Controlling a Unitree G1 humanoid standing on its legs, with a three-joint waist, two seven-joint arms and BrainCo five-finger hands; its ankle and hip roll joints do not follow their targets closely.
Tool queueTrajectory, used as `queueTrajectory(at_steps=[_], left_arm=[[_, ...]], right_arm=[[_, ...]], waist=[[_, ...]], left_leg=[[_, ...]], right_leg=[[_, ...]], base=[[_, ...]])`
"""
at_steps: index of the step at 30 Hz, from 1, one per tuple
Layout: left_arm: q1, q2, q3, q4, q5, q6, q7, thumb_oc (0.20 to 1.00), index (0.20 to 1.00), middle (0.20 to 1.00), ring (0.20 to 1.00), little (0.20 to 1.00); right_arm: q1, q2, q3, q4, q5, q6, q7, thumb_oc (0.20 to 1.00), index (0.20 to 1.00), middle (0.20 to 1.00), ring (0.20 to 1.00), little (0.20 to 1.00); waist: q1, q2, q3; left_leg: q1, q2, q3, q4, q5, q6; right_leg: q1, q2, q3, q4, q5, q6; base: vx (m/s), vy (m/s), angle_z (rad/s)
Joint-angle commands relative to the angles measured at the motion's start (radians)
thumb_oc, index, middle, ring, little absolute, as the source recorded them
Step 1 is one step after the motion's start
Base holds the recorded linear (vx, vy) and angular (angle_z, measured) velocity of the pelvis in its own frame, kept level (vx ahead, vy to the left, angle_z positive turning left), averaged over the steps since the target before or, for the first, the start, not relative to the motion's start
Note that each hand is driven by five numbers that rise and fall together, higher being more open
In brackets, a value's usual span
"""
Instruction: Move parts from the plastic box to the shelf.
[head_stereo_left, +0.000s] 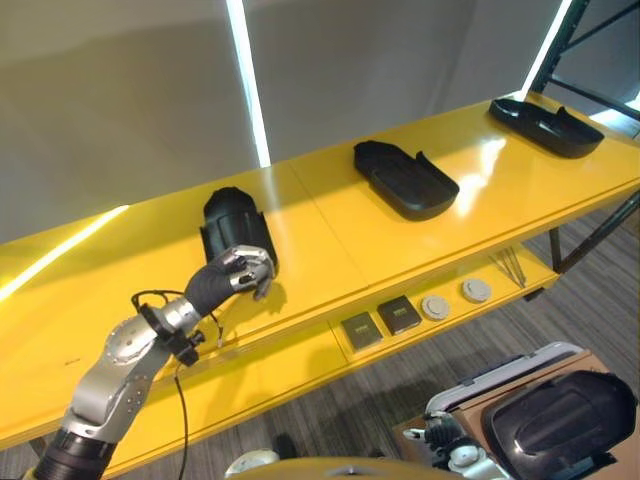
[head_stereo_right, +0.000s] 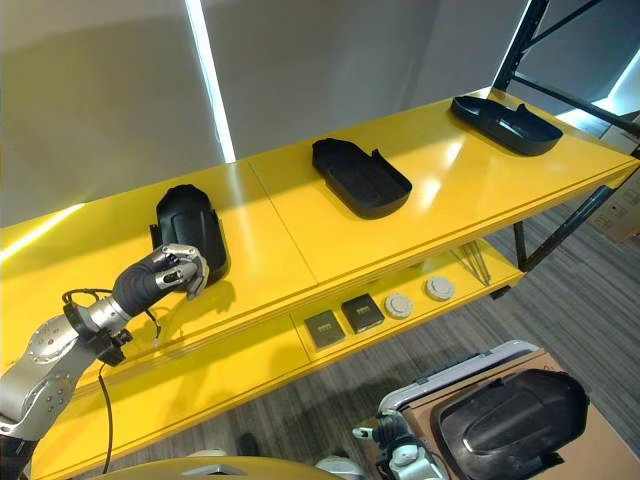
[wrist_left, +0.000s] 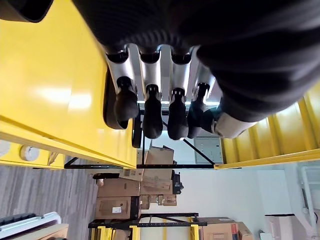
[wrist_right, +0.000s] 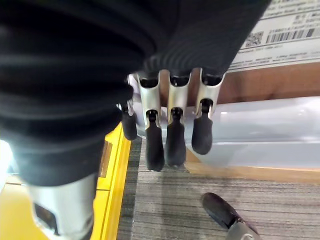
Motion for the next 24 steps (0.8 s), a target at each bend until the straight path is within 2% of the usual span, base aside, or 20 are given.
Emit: queueTrajectory(at_steps=[1, 7, 13, 24], left_arm=[[-0.020, 0.007, 0.061, -0.029, -0.012, -0.001, 0.016, 0.200, 0.200, 0.200, 0.200, 0.200], [0.026, 0.002, 0.087, 0.038, 0.061, 0.044, 0.086, 0.200, 0.200, 0.200, 0.200, 0.200], [0.040, -0.022, 0.083, 0.104, 0.080, 0.032, 0.137, 0.200, 0.200, 0.200, 0.200, 0.200], [-0.056, -0.104, -0.070, 0.195, 0.067, -0.010, 0.226, 0.200, 0.200, 0.200, 0.200, 0.200]], right_arm=[[-0.032, -0.032, -0.018, 0.054, -0.038, 0.002, -0.004, 1.000, 1.000, 1.000, 1.000, 1.000], [-0.019, -0.050, -0.025, 0.016, -0.043, 0.011, 0.012, 1.000, 1.000, 1.000, 1.000, 1.000], [-0.008, -0.057, -0.022, -0.013, -0.043, 0.027, 0.017, 1.000, 1.000, 1.000, 1.000, 1.000], [-0.021, -0.037, 0.022, -0.011, -0.033, 0.017, 0.014, 1.000, 1.000, 1.000, 1.000, 1.000]], waist=[[0.020, -0.013, 0.040], [0.024, -0.010, 0.041], [0.022, -0.014, 0.044], [-0.009, -0.030, 0.052]], left_leg=[[0.062, 0.088, 0.012, 0.003, -0.061, -0.065], [0.057, 0.085, 0.005, 0.003, -0.061, -0.064], [0.057, 0.085, 0.001, 0.003, -0.062, -0.061], [0.063, 0.092, 0.020, 0.004, -0.067, -0.058]], right_leg=[[-0.010, -0.034, -0.038, 0.004, -0.014, 0.035], [-0.014, -0.036, -0.043, 0.005, -0.015, 0.032], [-0.015, -0.035, -0.045, 0.007, -0.016, 0.029], [-0.018, -0.028, -0.033, 0.009, -0.014, 0.025]], base=[[0.01, 0.034, 0.00], [0.01, 0.024, 0.01], [0.00, 0.000, 0.00], [0.01, -0.015, -0.01]])
